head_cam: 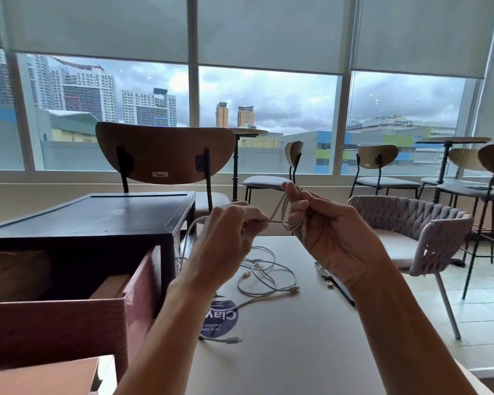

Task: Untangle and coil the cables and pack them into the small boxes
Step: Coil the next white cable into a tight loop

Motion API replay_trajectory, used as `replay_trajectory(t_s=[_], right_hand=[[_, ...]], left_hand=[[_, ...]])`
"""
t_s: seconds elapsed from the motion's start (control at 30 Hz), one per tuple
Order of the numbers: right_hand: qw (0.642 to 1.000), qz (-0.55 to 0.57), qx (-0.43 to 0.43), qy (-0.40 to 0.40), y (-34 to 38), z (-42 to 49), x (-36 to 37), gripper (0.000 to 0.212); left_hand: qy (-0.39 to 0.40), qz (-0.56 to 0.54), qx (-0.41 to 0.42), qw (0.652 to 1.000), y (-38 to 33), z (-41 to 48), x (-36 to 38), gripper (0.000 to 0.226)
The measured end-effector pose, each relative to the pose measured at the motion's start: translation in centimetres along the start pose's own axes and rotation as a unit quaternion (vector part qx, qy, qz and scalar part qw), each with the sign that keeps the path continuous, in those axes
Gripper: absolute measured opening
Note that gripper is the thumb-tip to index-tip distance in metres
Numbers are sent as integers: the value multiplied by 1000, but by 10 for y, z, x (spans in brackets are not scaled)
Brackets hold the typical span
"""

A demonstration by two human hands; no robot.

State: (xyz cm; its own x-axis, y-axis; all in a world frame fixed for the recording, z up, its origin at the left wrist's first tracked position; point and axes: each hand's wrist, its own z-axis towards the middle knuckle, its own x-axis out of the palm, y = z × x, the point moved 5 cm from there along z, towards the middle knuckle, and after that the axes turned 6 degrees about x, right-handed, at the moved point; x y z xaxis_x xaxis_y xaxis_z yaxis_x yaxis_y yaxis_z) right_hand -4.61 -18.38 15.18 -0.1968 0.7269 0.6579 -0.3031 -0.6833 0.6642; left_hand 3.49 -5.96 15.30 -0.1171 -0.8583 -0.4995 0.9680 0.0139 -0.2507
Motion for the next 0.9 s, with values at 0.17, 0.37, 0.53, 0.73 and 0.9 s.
replay_trajectory(t_s=[0.17,0.37,0.53,0.73,0.9], right_hand=[[999,23,-22,-36,0,5,-10,80],[981,7,-89,-173,4,3,-19,27],[943,-75,-156,-283,6,-5,-27,21],[871,-332,-177,-316,0,-8,-6,27],[767,-529,-198,-304,-3,-6,5,31]], left_hand=[[68,-22,-12,997,-3,1,5,17],[136,-29,-1,990,-6,-1,10,22],[170,-38,8,985,-10,0,6,20],[162,-35,39,985,-17,4,-14,12],[145,-64,38,987,-18,8,-25,8]])
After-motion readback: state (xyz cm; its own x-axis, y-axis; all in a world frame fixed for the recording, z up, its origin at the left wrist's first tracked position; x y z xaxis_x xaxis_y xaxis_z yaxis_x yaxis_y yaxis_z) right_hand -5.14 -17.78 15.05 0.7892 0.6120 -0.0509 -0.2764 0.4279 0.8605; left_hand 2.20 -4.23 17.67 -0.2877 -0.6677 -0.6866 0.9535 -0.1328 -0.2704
